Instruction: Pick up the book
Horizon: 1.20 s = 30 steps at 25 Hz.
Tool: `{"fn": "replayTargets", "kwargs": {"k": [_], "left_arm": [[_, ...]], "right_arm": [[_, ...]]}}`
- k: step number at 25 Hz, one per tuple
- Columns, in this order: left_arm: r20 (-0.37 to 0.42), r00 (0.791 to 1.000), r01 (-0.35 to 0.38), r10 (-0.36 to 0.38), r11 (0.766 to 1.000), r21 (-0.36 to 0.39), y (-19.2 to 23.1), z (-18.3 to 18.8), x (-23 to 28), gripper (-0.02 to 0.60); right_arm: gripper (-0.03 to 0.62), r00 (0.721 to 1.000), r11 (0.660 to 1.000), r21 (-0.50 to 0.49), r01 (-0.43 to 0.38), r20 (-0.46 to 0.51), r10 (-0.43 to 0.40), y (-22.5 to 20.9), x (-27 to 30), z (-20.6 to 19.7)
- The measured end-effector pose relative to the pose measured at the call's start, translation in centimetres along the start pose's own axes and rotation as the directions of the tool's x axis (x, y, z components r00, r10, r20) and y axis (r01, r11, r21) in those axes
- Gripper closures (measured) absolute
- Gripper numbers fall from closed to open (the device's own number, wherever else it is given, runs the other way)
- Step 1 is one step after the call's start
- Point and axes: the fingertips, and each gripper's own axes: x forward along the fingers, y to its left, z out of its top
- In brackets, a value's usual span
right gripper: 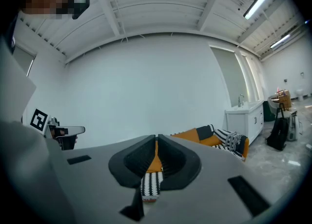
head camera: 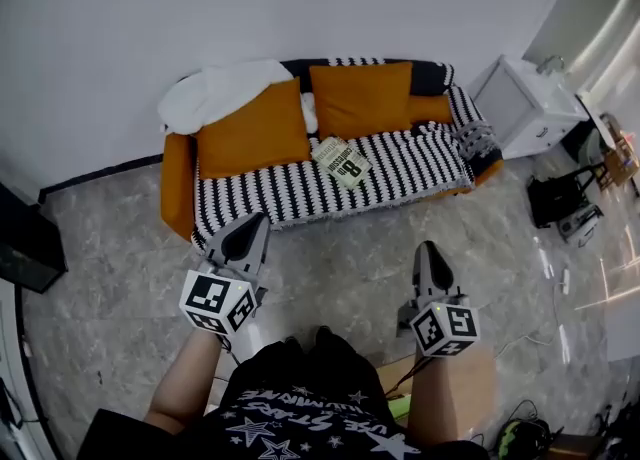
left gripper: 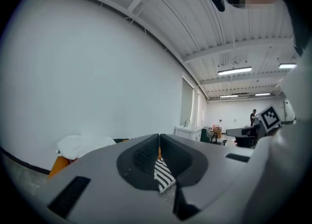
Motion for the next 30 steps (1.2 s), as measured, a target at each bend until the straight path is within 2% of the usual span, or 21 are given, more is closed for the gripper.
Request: {"fn": "replayTargets", "kwargs": {"k": [9, 13, 16, 21, 25, 30], "left_arm": [[-0.009, 1.0, 0.019, -0.019, 0.999, 0.027, -0.8, -0.6, -0.5, 0.566], [-0.017, 0.999, 0.034, -0.034, 0.999, 0.015, -0.5, -1.1, -0.6, 0.565], [-0.025, 0.999, 0.029, -0.029, 1.0, 0.009, 0.4, -1.5, 0.0, 0.566], [-0.059, 0.996, 0.06, -0.059, 0.998, 0.018, 0.1, -2.2, 0.7, 0.566], [-0.058, 0.997, 0.054, -0.054, 0.998, 0.011, 0.2, -2.8, 2.0, 0.565], [-0.077, 0.994, 0.074, -0.073, 0.997, 0.016, -0.1, -3.7, 4.5, 0.566]], "right_arm": [[0.562, 0.999, 1.0, 0.007, -0.03, 0.026, 0.03, 1.2, 0.0, -0.6], [0.562, 0.999, 0.999, -0.032, -0.037, -0.008, 0.036, 1.1, 0.2, -1.2], [0.562, 1.0, 1.0, 0.01, 0.004, -0.009, -0.004, -0.1, 0.6, -1.4], [0.561, 1.0, 0.997, 0.072, -0.024, -0.007, 0.025, 0.0, -0.2, -2.3], [0.56, 1.0, 0.991, 0.132, 0.006, -0.011, -0.005, -1.2, 0.4, -3.9], [0.56, 0.999, 0.99, 0.142, 0.018, -0.052, -0.01, -2.3, 2.7, -5.7]]}}
